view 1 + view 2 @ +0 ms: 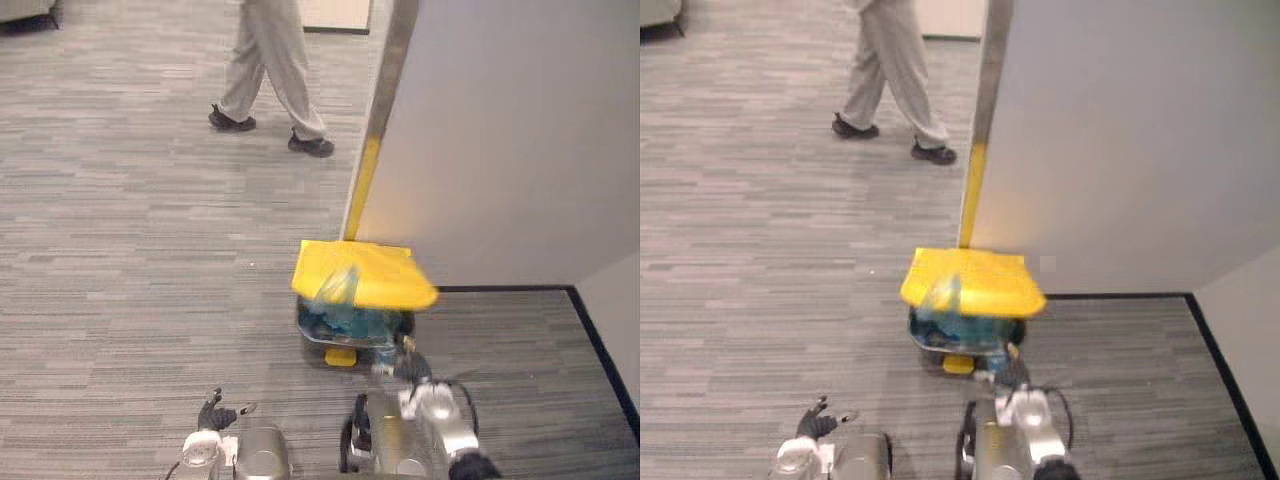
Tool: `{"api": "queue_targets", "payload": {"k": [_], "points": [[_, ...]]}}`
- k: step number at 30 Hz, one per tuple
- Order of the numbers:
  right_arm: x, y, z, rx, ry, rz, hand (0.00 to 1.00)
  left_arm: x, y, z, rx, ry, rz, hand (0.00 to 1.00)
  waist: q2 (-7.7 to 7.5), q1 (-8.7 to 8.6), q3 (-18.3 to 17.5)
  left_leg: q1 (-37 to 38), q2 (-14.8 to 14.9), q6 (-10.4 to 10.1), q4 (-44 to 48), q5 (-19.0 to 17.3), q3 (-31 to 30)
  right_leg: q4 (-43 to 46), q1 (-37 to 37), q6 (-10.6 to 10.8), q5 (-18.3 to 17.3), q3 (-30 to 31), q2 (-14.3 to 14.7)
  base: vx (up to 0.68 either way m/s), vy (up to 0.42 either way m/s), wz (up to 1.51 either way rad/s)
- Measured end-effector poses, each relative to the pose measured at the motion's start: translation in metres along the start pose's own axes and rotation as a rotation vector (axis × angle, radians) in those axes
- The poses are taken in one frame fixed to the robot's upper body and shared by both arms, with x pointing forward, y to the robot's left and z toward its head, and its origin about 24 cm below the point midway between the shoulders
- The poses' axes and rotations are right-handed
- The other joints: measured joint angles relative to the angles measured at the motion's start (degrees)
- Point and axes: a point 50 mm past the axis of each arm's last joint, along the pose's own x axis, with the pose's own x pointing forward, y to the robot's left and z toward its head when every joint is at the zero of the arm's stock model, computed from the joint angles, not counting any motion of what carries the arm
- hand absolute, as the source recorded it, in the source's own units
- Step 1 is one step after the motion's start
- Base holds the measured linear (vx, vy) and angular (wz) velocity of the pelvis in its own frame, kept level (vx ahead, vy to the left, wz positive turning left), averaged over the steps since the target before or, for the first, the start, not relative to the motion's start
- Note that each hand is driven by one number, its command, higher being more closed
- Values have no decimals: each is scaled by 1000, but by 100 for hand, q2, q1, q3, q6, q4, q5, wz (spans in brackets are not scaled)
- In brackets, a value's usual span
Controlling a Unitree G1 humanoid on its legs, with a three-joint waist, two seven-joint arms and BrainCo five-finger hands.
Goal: Gather rubbish on tea table into small bin, then transfer packed bag to large trash can.
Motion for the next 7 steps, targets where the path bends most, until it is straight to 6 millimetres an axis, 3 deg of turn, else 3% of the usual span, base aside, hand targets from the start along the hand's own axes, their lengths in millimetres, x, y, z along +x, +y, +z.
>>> {"api": "queue_targets", "payload": {"k": [1,2,3,7], "points": [[-2,-7,-11,1,45,-30,0,-1,-6,-2,-23,9,-6,0,57,39,-162,-135,-15,13,-20,36,43,-856,191,-369,-314,-80,95,-24,-299,-63],[-2,-18,-17,-11,73,-68,0,-3,-20,-5,-50,33,-34,0,280,16,-168,-158,19,35,-91,57,-4,-1159,203,-515,-73,-131,259,28,-137,-54],[-4,-24,-29,-5,125,-90,0,-5,-31,-11,-63,63,-58,0,390,-29,-243,-96,5,146,-338,139,-89,-1428,272,-563,110,-110,349,-12,-64,-30],[-10,-31,-52,42,230,-142,0,-6,-49,-13,-61,94,-109,0,481,-93,-568,401,-2,326,-1402,738,-112,-2469,665,-604,684,-93,559,9,-34,-11]]}}
